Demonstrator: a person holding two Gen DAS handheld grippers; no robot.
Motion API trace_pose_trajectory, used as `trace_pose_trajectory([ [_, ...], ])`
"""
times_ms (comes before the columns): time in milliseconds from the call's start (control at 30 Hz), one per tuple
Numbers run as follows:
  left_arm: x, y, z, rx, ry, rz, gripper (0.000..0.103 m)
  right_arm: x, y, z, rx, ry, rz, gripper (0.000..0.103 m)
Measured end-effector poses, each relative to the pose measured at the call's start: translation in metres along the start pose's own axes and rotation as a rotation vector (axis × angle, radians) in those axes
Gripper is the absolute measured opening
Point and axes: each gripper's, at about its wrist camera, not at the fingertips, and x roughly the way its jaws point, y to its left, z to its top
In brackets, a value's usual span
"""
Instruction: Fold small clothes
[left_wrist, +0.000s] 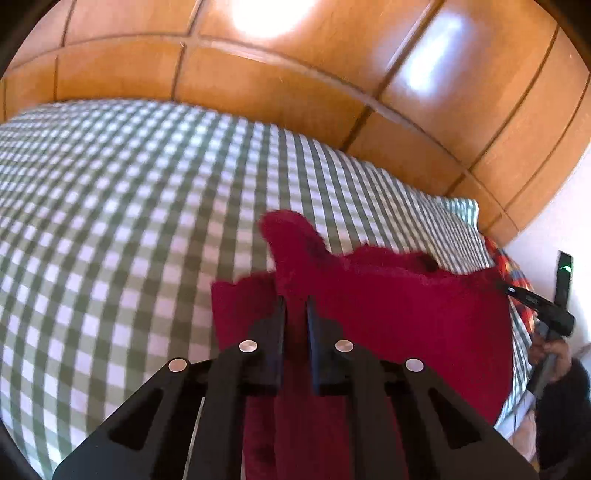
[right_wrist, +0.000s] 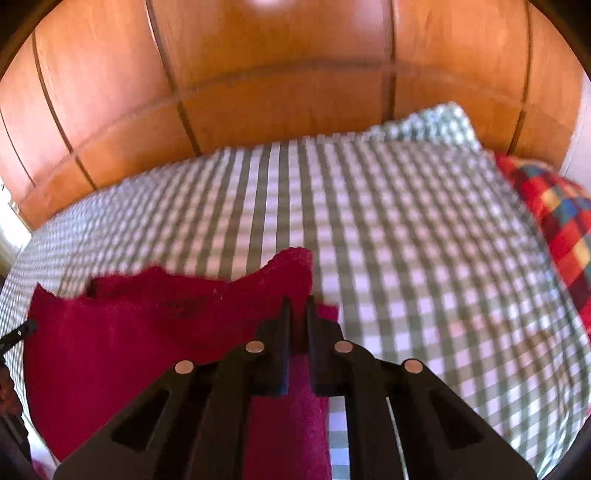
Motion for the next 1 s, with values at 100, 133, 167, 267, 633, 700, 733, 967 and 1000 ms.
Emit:
trace_pose_trajectory([
  [100, 0.007, 0.011, 0.007, -0.064, -0.011, 0.052, 0.009, 0.014, -0.003, 0.003, 0.013, 0.01, -0.037, 0.006],
  [133, 0.015, 0.014, 0.008, -0.075, 0.01, 0.096, 0.009, 0.027, -0.003, 0.002, 0.016, 0.036, -0.051, 0.006],
  [167, 0.023, 0.015, 0.008, -0.079, 0.028, 0.129, 0.009, 0.042, -0.002, -0.002, 0.015, 0.066, -0.069, 0.006],
  [267, 0.044, 0.017, 0.006, -0.082, 0.073, 0.182, 0.009, 0.069, -0.003, -0.015, 0.035, 0.109, -0.093, 0.007],
  [633, 0.007, -0.035, -0.001, 0.126, -0.05, 0.427, 0.012, 0.027, 0.002, -0.017, 0.028, -0.006, -0.148, 0.062],
  [700, -0.003, -0.042, -0.008, 0.13, -0.07, 0.421, 0.012, 0.01, 0.008, -0.022, 0.023, -0.035, -0.123, 0.069],
  [733, -0.008, -0.046, -0.013, 0.131, -0.079, 0.416, 0.012, 0.0, 0.014, -0.025, 0.016, -0.043, -0.093, 0.071],
  [967, -0.02, -0.066, -0.041, 0.174, -0.102, 0.391, 0.012, -0.03, 0.067, -0.058, -0.072, -0.035, 0.067, 0.08],
  [1000, -0.019, -0.067, -0.043, 0.178, -0.1, 0.389, 0.012, -0.032, 0.072, -0.063, -0.084, -0.031, 0.08, 0.08],
])
